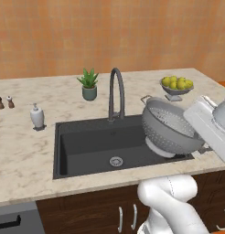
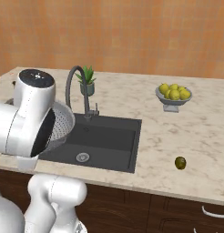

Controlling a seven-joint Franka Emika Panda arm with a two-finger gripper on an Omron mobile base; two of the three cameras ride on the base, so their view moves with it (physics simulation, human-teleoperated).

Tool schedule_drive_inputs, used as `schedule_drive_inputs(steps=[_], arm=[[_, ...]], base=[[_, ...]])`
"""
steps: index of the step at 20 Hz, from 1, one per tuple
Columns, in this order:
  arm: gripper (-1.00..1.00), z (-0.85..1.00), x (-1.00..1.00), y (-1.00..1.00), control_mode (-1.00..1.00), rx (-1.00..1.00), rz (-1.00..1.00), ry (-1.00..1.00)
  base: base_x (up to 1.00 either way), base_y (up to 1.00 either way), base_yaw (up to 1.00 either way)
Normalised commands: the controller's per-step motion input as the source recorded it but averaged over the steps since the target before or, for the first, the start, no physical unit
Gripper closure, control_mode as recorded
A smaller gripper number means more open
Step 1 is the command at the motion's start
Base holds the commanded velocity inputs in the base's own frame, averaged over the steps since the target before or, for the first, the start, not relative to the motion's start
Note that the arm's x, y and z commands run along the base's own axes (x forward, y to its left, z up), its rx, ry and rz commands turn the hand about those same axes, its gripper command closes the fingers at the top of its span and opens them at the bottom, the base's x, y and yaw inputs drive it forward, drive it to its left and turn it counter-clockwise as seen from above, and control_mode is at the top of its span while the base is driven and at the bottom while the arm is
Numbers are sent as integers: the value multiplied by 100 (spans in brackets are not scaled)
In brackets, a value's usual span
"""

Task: Put the colander in the sink, put the kiwi in the colander, and turn on the sink faucet and pour water over the colander.

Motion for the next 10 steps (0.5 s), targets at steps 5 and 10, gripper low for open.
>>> schedule_drive_inputs(steps=[5,10], arm=[[100,3,1,-89,-100,0,-5,5],[100,-5,38,-73,-100,-2,0,16]], base=[[0,0,0],[0,0,0]])
